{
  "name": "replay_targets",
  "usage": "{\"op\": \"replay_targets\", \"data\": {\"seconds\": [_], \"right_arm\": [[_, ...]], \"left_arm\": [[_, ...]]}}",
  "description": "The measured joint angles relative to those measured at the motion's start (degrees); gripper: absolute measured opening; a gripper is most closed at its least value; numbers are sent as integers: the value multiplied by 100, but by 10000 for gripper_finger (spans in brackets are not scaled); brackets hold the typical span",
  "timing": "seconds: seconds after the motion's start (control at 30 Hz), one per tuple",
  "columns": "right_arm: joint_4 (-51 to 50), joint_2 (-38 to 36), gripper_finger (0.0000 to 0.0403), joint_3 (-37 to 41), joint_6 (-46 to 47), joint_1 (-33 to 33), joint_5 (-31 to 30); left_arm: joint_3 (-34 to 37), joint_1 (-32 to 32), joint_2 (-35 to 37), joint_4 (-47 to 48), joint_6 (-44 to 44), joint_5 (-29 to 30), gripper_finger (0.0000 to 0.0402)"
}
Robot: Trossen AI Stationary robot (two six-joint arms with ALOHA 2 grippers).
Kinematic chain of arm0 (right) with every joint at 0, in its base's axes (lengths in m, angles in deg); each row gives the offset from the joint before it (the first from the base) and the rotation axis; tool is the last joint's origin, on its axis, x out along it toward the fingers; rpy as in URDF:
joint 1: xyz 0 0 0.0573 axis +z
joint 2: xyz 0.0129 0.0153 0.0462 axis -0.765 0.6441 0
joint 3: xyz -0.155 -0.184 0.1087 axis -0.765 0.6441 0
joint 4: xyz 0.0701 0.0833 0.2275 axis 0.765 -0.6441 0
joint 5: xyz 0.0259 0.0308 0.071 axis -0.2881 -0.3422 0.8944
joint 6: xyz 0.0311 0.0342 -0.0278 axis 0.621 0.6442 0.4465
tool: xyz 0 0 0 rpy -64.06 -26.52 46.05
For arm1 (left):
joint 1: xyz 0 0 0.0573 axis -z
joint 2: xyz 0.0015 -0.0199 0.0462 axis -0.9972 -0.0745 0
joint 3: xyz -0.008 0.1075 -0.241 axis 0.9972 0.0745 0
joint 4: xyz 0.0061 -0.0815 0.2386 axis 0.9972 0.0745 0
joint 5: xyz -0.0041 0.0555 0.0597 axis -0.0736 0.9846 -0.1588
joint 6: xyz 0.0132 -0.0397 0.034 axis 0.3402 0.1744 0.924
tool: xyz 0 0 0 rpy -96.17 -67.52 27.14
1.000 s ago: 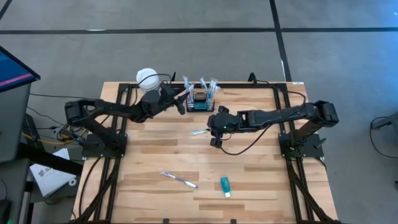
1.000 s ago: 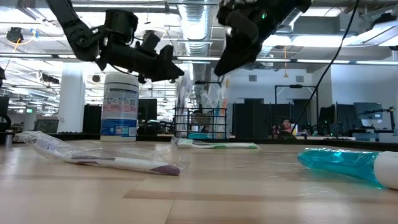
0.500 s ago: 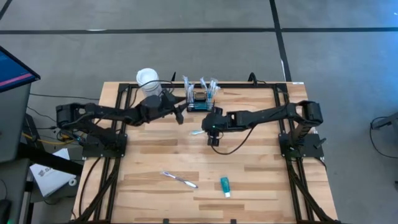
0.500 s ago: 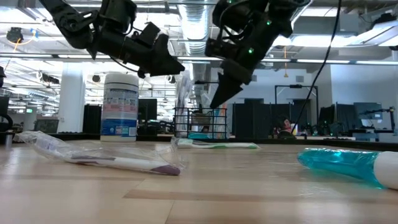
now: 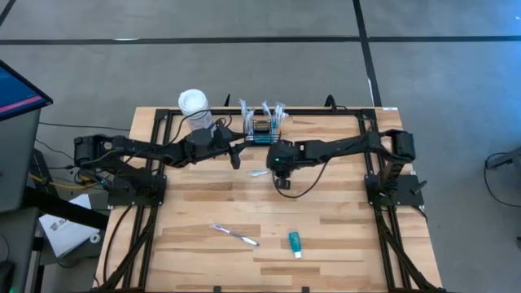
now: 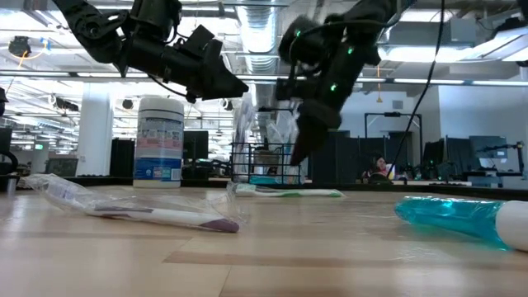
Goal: Pick & Place toothbrushing station
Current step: Put the green toothbrush into the black wire organizer
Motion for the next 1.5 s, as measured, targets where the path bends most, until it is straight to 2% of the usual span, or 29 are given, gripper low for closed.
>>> {"op": "replay_targets", "data": {"seconds": [0.17, 0.97, 1.5], "right_arm": [[-120, 330, 91, -32, -305, -52, 19], [125, 527, 94, -49, -1016, -171, -72], [88, 532, 171, -49, -1037, -418, -29]], "left_arm": [[0, -1, -2, 18, 0, 0, 135], [-2, -2, -2, 53, 0, 2, 135], [-2, -2, -2, 96, 0, 2, 135]]}}
